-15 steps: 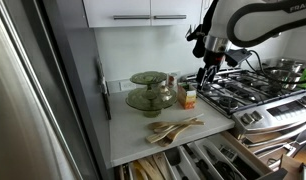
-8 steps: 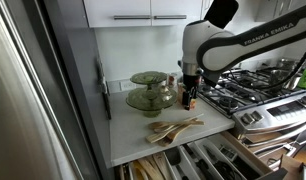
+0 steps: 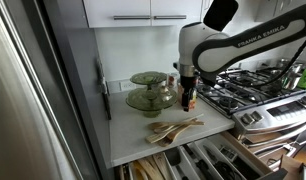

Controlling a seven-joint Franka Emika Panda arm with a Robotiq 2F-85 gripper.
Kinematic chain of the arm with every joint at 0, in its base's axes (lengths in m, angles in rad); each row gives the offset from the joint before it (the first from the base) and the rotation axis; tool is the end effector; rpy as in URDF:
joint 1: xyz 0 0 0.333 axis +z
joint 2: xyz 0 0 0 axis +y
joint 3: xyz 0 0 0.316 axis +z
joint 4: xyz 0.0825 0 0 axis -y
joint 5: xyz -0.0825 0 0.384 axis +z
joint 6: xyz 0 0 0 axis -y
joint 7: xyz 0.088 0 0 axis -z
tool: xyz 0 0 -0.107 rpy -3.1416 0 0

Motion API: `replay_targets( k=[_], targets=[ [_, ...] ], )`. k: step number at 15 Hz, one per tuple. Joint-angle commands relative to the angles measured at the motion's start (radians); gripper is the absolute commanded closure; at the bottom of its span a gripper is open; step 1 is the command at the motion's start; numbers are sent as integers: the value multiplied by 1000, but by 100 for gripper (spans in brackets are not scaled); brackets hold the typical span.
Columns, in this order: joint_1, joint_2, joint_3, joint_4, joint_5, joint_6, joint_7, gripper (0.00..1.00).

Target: Put the wooden cooking sticks in the open drawer

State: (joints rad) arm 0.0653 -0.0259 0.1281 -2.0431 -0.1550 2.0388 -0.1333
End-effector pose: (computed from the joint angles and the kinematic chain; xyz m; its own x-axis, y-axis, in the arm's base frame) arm 0.5383 0.0970 0.4551 0.9230 0.3849 -0.0028 0.3812 -0.9133 0.1434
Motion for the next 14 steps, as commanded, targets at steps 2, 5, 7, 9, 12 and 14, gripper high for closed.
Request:
replay_targets(
  k=[2, 5, 7, 9, 12, 14],
  targets=[
    [11, 64, -16, -11, 3, 37, -253, 0],
    [6, 112, -16, -9, -15, 78, -414, 0],
    [1, 147, -13, -8, -19, 125, -519, 0],
    [-5, 175, -10, -8, -18, 158, -630, 0],
    [-15, 200, -9, -23, -21, 211, -790, 0],
    [-18, 220, -7, -21, -16, 232, -871, 0]
  ],
)
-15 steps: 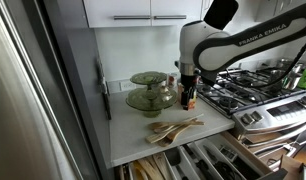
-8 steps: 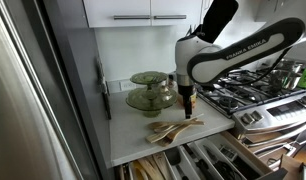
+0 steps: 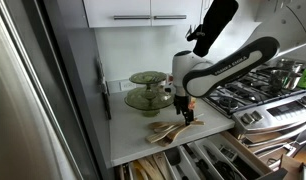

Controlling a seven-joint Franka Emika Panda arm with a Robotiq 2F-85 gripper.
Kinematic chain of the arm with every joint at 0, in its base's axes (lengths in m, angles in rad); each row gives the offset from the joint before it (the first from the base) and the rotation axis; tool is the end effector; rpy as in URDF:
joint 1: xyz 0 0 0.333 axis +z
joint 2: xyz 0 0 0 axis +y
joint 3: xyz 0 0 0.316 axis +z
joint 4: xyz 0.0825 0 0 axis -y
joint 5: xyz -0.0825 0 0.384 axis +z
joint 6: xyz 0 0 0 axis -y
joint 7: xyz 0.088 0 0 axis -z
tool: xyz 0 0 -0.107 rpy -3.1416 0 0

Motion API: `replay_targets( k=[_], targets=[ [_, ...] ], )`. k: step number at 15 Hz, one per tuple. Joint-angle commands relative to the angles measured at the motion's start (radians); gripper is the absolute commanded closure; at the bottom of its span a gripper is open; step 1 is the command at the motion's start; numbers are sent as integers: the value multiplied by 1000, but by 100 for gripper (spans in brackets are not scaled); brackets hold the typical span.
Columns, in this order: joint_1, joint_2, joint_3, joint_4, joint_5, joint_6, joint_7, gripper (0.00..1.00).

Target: Put the wooden cooking sticks in the open drawer

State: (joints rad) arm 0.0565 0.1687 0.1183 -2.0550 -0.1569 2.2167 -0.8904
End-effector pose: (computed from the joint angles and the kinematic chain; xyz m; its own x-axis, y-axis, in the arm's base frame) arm 0.5693 0.0939 0.3562 0.4015 0.9116 -0.0875 0.9157 -0.3977 0.0582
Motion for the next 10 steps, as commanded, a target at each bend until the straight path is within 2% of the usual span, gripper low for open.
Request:
replay_targets(
  k=[1, 10],
  targets=[
    [-11, 32, 3, -10, -12, 64, -147, 0],
    [-38, 49, -16, -26, 38, 101, -143, 0]
  ],
)
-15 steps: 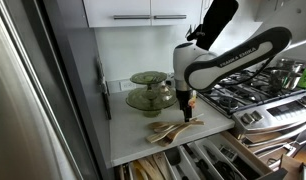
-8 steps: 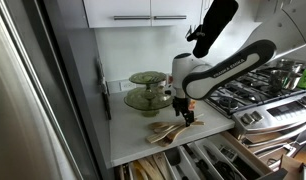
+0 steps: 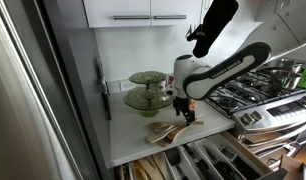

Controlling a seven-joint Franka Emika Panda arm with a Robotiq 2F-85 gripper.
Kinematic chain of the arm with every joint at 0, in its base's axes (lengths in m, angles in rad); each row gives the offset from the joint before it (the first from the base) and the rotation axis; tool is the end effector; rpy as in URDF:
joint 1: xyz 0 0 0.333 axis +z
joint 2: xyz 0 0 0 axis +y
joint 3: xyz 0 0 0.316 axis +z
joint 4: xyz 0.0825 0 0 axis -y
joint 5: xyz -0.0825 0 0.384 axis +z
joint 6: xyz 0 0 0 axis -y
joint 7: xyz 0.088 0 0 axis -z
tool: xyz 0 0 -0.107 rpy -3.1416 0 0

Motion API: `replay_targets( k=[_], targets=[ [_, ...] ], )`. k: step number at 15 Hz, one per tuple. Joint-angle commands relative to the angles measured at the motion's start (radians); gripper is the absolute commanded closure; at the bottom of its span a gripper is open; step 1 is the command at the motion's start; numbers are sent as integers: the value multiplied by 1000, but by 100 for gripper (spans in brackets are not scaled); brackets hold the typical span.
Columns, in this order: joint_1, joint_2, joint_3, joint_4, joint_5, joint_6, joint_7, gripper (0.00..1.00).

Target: Put the wooden cooking sticks in the open drawer

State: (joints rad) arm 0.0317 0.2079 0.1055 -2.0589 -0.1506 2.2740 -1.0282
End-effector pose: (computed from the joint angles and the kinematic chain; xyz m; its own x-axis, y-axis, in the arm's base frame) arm 0.5777 0.0746 0.3367 0.3068 0.9486 -0.0778 0.9514 -0.3034 0.0525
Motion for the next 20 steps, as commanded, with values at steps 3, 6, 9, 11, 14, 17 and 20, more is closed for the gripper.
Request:
replay_targets(
  k=[3, 6, 9, 11, 14, 17, 20],
  targets=[
    [-31, 20, 0, -37, 94, 65, -12, 0],
    [-53, 24, 5, -65, 178, 116, -32, 0],
    [-68, 33, 14, -89, 245, 202, -70, 0],
    [-72, 41, 19, -98, 268, 238, -95, 26],
    [-71, 32, 17, -105, 273, 234, -105, 48],
    [-65, 9, 5, -113, 245, 201, -82, 69],
    [-60, -19, -5, -131, 223, 170, -69, 91]
  ],
)
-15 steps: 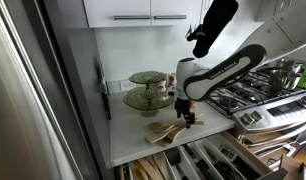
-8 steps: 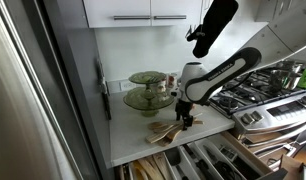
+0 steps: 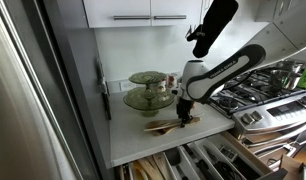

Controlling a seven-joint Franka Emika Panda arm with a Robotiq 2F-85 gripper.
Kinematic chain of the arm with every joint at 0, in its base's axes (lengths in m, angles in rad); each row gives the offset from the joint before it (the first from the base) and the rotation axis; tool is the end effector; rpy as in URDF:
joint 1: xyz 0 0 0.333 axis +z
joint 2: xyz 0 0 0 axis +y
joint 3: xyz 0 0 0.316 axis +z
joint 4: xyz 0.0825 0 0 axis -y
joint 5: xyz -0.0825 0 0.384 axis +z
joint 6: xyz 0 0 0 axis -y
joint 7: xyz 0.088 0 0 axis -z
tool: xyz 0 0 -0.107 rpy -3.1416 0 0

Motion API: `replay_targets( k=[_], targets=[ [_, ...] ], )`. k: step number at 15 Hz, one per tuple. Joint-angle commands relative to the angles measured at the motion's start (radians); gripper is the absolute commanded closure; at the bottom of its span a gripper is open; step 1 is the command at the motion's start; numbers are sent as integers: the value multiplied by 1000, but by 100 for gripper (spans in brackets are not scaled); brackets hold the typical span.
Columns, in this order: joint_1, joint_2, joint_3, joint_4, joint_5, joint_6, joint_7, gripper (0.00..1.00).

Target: Put the wooden cooking sticks in the open drawer

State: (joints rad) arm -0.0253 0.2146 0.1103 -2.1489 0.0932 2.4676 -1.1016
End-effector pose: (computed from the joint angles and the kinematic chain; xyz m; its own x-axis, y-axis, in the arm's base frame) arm 0.5729 0.0477 0.3120 0.4357 0.8914 0.1248 0.8945 -0.4442 0.0500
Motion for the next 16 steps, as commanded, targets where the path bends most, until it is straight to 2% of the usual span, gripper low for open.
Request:
replay_targets(
  k=[1, 3, 7, 12, 16],
  targets=[
    [-2, -34, -14, -50, -29, -33, 9, 94],
    [-1, -49, -18, -63, -40, -49, 8, 96],
    [0, -92, -15, -117, -28, -37, -24, 94],
    [7, -184, -5, -241, 42, 20, -111, 94],
    [42, -274, -5, -353, 107, 49, -158, 94]
  ],
)
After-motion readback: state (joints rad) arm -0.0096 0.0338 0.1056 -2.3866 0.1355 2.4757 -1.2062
